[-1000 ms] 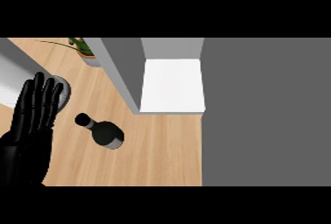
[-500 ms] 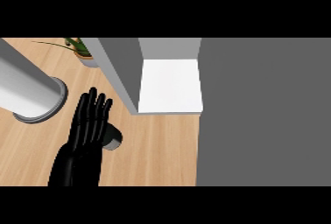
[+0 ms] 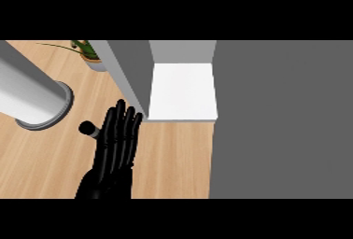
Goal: Pick up the wine, place it into the cabinet and close the cabinet
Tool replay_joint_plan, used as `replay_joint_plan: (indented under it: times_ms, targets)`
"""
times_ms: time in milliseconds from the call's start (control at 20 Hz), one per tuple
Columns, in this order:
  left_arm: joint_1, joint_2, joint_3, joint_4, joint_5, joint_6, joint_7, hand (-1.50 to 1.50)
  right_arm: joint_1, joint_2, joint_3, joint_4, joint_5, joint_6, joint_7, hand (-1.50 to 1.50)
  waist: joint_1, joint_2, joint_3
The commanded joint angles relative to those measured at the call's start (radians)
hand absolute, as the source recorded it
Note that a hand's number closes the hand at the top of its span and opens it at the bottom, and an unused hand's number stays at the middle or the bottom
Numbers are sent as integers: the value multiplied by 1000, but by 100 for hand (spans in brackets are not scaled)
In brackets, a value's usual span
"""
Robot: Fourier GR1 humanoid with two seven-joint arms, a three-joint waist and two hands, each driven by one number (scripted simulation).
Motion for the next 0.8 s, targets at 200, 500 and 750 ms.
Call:
replay_joint_plan:
  times_ms: [200, 500, 750]
  targets:
    - [-40, -1, -113, -42, -122, 151, 106, -150, -16, 13, 13, -153, 12, -51, 132, -150, 1, -1, 0]
    - [-37, 23, -15, -161, -158, 91, 226, -150, 1, 22, 5, -171, 13, -55, 150, -150, 0, -2, 0]
    - [-13, 29, 32, -197, -186, 70, 269, -150, -87, 28, 40, -120, 59, -73, 173, -150, 3, 0, -1]
